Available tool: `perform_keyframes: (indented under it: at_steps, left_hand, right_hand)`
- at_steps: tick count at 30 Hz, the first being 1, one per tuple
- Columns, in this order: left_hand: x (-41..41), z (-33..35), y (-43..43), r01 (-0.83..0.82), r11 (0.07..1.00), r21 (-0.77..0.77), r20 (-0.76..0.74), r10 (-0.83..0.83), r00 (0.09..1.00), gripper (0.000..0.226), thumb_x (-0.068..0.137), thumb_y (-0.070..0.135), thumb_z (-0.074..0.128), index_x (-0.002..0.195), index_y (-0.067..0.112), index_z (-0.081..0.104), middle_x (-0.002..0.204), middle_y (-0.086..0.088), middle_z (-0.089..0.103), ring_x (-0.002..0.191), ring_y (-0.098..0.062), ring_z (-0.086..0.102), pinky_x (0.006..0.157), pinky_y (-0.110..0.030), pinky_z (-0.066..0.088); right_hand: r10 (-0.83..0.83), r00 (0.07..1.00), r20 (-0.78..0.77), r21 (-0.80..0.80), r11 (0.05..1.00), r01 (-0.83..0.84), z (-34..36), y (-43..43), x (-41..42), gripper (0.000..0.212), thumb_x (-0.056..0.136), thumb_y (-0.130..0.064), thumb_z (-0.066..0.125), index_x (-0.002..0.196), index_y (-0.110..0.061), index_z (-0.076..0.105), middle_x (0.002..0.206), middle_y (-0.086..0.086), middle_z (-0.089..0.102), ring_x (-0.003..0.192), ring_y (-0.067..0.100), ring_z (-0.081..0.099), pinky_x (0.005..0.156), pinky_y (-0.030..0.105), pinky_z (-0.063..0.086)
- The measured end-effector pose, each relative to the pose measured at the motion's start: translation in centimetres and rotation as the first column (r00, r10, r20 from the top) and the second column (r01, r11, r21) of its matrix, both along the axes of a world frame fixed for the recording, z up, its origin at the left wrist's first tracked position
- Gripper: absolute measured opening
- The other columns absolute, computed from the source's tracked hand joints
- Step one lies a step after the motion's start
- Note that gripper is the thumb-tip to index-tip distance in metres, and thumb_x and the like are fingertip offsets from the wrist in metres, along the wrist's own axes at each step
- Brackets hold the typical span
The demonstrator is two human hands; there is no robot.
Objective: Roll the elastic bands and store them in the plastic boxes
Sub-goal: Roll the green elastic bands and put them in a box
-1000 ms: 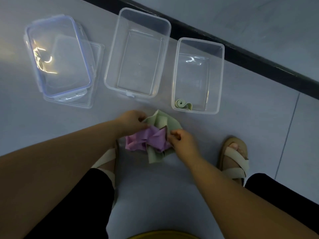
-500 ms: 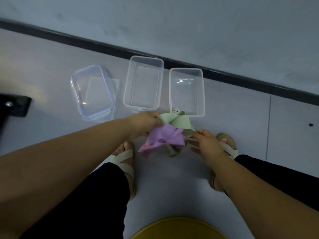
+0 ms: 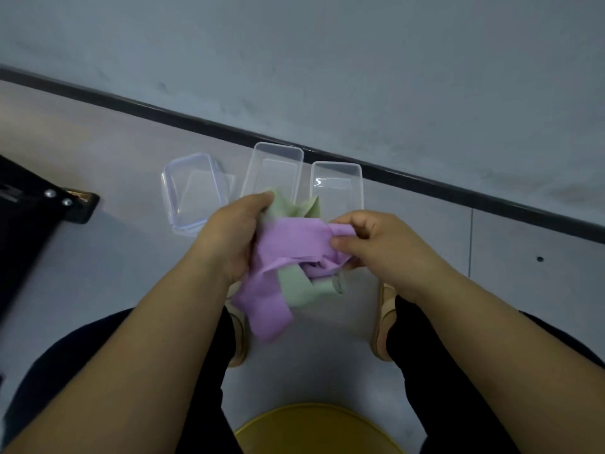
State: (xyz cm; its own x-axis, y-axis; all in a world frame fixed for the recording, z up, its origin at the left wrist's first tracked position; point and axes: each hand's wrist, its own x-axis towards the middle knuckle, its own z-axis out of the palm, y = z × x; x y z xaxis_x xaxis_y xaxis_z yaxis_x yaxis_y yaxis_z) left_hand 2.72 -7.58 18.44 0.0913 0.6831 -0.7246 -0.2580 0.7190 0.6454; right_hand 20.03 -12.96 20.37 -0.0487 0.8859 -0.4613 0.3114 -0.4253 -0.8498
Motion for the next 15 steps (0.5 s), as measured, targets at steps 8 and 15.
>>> perform_keyframes:
  at_steps: [8,15]
  left_hand:
    - [-1.2,-0.9,-0.1,0.045,0.998,-0.032,-0.254,-0.052,0.966,0.021,0.096,0.019,0.046,0.084,0.008,0.059,0.05,-0.001,0.059,0.039,-0.011,0.056,0.046,-0.019,0.044]
    - [-0.7,-1.1,0.9,0.641,0.763,0.081,-0.462,-0.541,0.703,0.067,0.057,0.063,0.074,0.117,0.039,0.055,0.102,0.012,0.062,0.086,-0.008,0.061,0.072,-0.024,0.05]
  right_hand:
    - [-0.354,0.876,-0.329,-0.224,0.93,0.292,-1.2,0.1,1.9,0.026,0.084,0.002,0.034,0.066,-0.007,0.05,0.07,0.005,0.051,0.065,0.015,0.049,0.051,0.024,0.045]
    - [-0.434,0.763,-0.479,-0.272,0.9,0.341,-2.5,2.1,2.6,0.018,0.073,-0.016,0.036,0.056,-0.014,0.039,0.059,-0.001,0.042,0.057,0.013,0.043,0.056,0.025,0.037]
